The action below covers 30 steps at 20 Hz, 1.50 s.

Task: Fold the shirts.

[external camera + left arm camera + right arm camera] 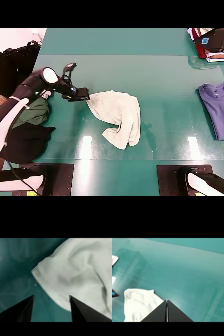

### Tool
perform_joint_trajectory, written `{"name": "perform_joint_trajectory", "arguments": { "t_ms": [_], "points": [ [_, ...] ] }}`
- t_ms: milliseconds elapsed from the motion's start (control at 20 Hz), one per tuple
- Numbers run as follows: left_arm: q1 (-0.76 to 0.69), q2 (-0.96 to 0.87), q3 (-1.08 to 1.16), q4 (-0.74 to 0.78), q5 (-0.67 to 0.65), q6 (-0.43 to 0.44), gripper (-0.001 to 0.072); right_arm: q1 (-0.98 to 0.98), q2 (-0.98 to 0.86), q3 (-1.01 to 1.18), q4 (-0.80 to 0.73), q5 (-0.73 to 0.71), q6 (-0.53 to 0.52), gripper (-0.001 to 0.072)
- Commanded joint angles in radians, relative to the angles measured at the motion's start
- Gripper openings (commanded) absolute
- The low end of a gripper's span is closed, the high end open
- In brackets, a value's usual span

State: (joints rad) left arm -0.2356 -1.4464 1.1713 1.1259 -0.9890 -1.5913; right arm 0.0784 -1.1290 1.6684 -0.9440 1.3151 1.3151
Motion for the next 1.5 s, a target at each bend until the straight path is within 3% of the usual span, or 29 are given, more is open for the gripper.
{"name": "perform_joint_trajectory", "arguments": {
  "t_ms": [0,150,200,250,300,450,650,700,750,800,1000,1150,1350,1450],
  "points": [
    [0.010,-0.101,-0.011,-0.206,0.095,0.079,0.0527,0.001,0.000,0.001,0.000,0.045,0.000,0.0018],
    [0.010,-0.132,-0.010,-0.224,0.116,0.080,0.0525,0.001,0.000,0.001,0.000,0.060,0.001,0.0018],
    [0.010,-0.132,-0.008,-0.224,0.119,0.081,0.0405,0.001,0.000,0.001,0.000,0.063,0.001,0.0018],
    [0.010,-0.132,0.001,-0.215,0.117,0.081,0.0150,0.001,0.000,0.000,-0.001,0.075,0.001,0.0018],
    [0.010,-0.132,0.013,-0.213,0.110,0.081,0.0038,0.001,0.000,-0.006,-0.001,0.090,0.001,0.0018],
    [0.010,-0.106,0.084,-0.165,0.073,0.081,0.0026,0.001,0.027,-0.124,-0.002,0.126,0.002,0.0018],
    [0.010,-0.018,0.169,-0.024,0.055,0.082,0.0027,0.001,0.086,-0.494,-0.001,0.098,0.006,0.0020],
    [0.010,0.000,0.177,-0.012,0.054,0.082,0.0028,0.002,0.089,-0.597,0.003,0.090,0.006,0.0141],
    [0.010,0.012,0.177,-0.010,0.054,0.082,0.0028,0.004,0.080,-0.693,0.003,0.087,0.006,0.0397],
    [0.010,0.014,0.177,-0.010,0.052,0.082,0.0028,0.016,0.059,-0.788,0.010,0.079,0.006,0.0471],
    [0.010,0.014,0.177,-0.010,0.028,0.081,0.0028,0.159,-0.061,-0.999,0.143,-0.103,-0.021,0.0431],
    [0.010,0.014,0.177,-0.009,0.006,0.081,0.0028,0.302,-0.154,-1.009,0.193,-0.227,-0.027,0.0431],
    [0.010,0.015,0.177,-0.007,-0.024,0.082,0.0028,0.409,-0.256,-0.943,0.191,-0.255,-0.027,0.0409],
    [0.010,0.016,0.177,-0.007,-0.041,0.081,0.0028,0.425,-0.277,-0.908,0.182,-0.271,-0.027,0.0198]
  ]
}}
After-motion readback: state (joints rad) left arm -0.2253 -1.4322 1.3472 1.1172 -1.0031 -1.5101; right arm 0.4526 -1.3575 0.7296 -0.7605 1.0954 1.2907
